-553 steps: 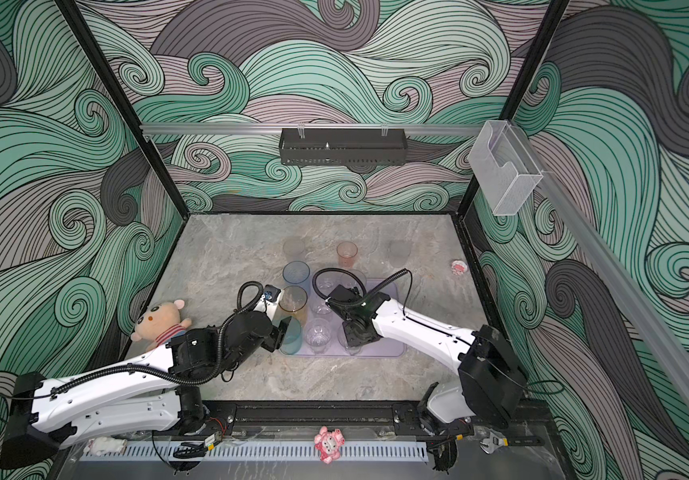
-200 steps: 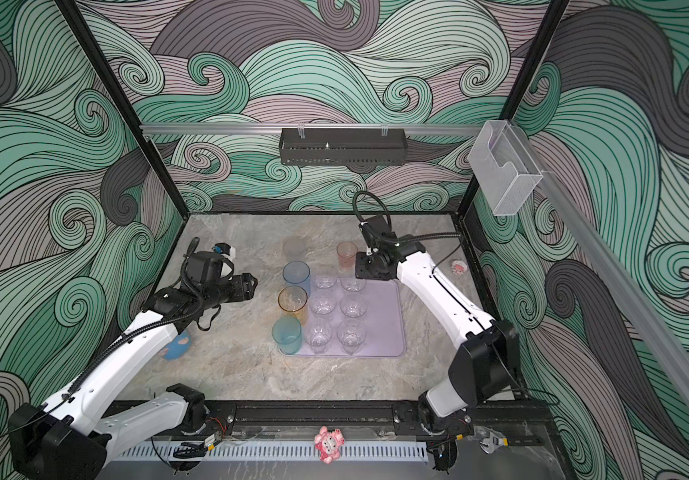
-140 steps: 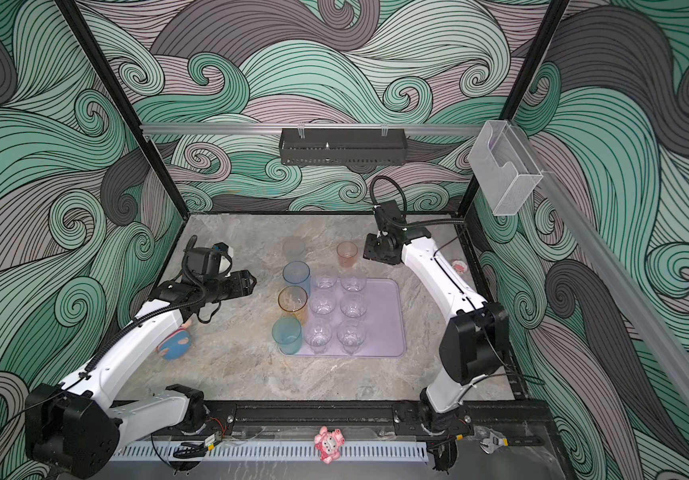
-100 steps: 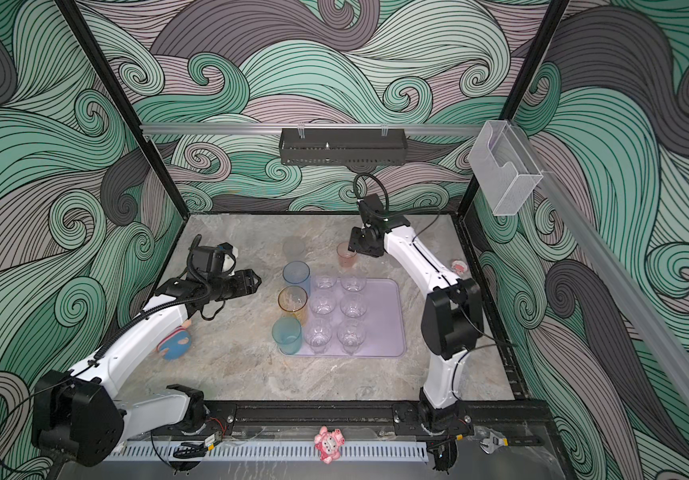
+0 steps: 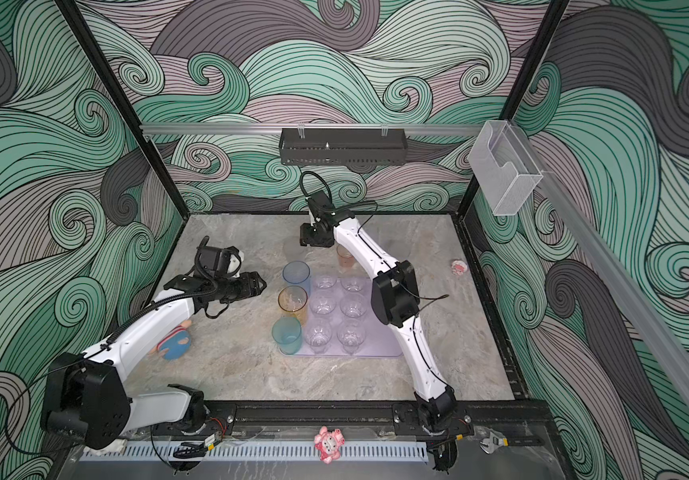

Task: Place the glasses into the tray
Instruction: 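Lower the right gripper onto a frosted white cup beyond the tray and close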

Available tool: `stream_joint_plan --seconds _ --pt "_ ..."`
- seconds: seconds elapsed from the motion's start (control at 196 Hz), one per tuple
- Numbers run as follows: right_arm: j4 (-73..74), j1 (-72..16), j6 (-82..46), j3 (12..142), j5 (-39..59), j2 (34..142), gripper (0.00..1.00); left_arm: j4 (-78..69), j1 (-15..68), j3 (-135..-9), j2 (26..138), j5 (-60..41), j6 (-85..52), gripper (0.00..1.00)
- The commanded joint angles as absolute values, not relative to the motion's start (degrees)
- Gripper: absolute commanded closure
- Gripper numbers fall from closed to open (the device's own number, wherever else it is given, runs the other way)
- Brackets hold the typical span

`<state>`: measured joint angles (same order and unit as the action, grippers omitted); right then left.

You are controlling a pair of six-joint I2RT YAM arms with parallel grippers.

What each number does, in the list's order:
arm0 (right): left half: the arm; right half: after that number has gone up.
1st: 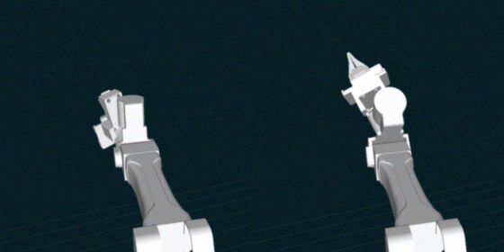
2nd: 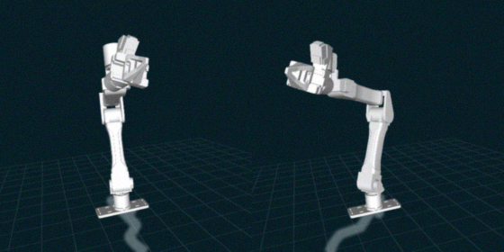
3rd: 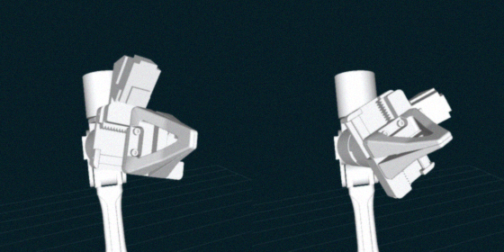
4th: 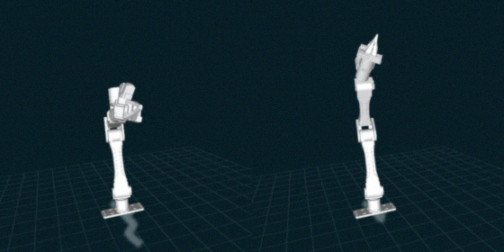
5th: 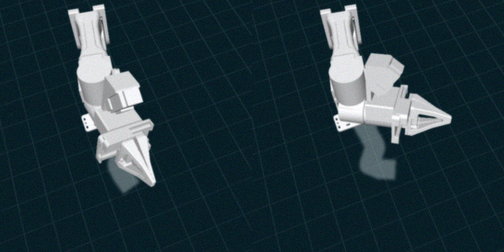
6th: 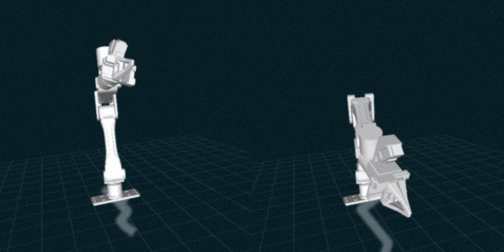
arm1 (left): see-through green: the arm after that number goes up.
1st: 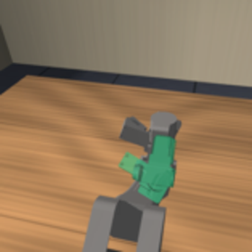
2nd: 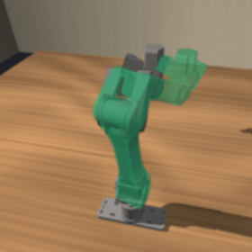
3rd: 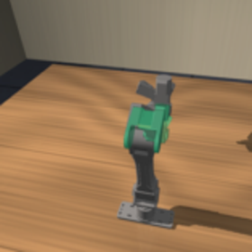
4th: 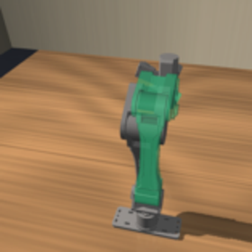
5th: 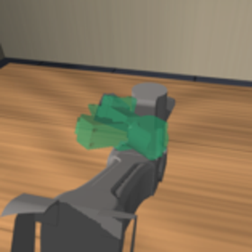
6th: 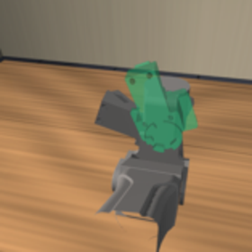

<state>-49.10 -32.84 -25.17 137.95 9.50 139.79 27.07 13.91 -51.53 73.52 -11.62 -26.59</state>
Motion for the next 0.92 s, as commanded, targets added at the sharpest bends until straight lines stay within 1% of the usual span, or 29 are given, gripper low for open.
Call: stream_joint_plan --seconds 0.0,0.107,0.24,0.413,0.581,0.688,0.913 --pt "-52.46 -33.04 -24.56 142.92 10.42 143.75 0.41 27.16 13.44 -52.12 73.28 -11.86 -26.53 0.25" --pt "-52.20 -33.34 -24.57 146.39 9.21 147.22 0.42 27.05 13.41 -52.01 73.39 -12.42 -26.29 0.25" --pt "-51.93 -33.39 -24.76 149.12 8.48 150.43 0.47 26.72 13.38 -51.93 73.62 -13.49 -26.52 0.25" --pt "-51.75 -33.30 -25.36 149.45 8.27 151.59 0.60 26.55 13.45 -51.71 73.22 -13.54 -26.30 0.25" --pt "-51.52 -33.29 -25.40 149.36 7.57 149.61 0.74 26.28 13.44 -51.60 72.95 -13.36 -26.30 0.25" --pt "-51.60 -33.26 -25.14 148.93 7.18 147.34 0.81 26.03 13.39 -51.29 72.35 -13.13 -26.33 0.25" --pt "-51.51 -33.23 -25.23 146.45 7.21 140.96 0.86 24.71 13.45 -49.74 70.44 -11.56 -26.40 0.25"
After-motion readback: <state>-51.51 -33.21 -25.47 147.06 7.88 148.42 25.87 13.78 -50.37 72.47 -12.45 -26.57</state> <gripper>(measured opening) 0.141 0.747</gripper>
